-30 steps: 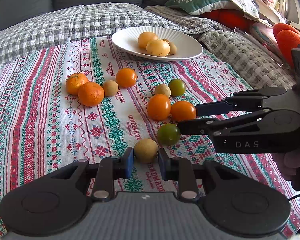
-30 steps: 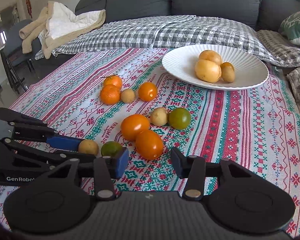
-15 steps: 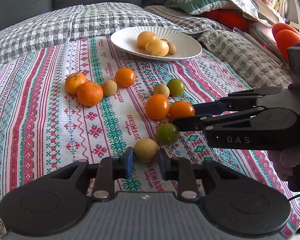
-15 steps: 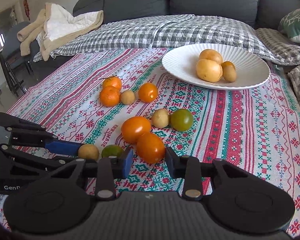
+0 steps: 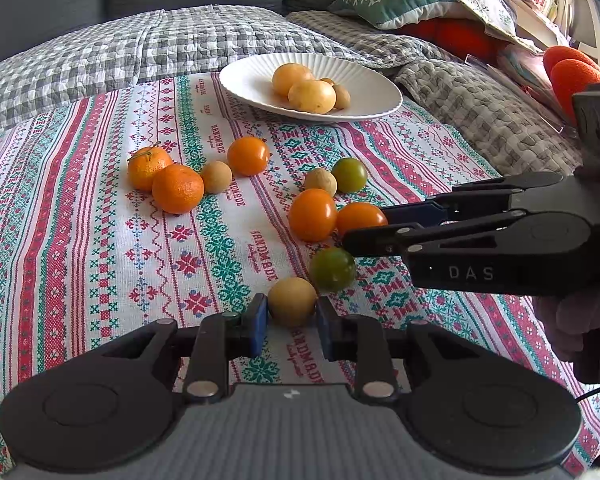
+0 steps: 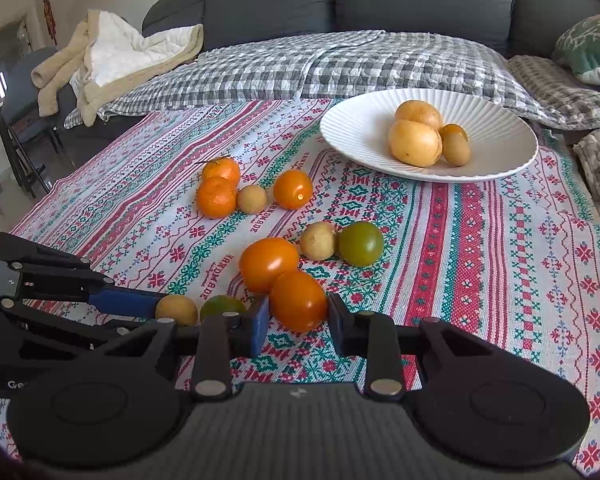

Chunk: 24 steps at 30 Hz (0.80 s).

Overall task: Organize fruits
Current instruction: 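Grasp the brown round fruit with the left tool while the right grasps an orange tomato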

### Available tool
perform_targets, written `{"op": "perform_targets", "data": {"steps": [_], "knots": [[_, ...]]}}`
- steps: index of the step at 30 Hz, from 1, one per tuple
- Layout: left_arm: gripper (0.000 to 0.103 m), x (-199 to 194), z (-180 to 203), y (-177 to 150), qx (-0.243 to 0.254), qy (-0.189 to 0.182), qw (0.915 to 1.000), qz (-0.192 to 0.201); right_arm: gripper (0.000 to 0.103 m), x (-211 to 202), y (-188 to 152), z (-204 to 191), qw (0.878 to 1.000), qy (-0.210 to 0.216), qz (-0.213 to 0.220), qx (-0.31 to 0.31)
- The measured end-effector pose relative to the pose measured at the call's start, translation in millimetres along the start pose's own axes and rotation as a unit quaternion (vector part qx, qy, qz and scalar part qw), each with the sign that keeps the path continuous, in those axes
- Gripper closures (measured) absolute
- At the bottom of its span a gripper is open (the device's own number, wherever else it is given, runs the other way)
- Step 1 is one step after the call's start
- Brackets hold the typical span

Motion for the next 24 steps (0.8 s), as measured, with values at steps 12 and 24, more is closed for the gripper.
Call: {"op": "perform_targets", "data": {"steps": [12, 24], "knots": [[0.089, -1, 2, 4, 0.000, -0.003, 1.0000, 0.007, 0.076, -6, 5, 0, 1.000, 0.001, 0.010, 0.007], [0.089, -5, 4, 13, -0.004, -0.004, 0.9997, 0.023, 0.076, -14, 17, 4, 0.999, 0.002, 0.029, 0.020]]}}
Point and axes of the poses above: each gripper's, at about its wrist camera, not at the fingertips, and x roughly the way its jaws point, z to its right, y to its top, the point moved 6 cm from there along x, roughly the way its jaws point, and after that the axes turned 9 degrees about z, right-handed, at the moved point
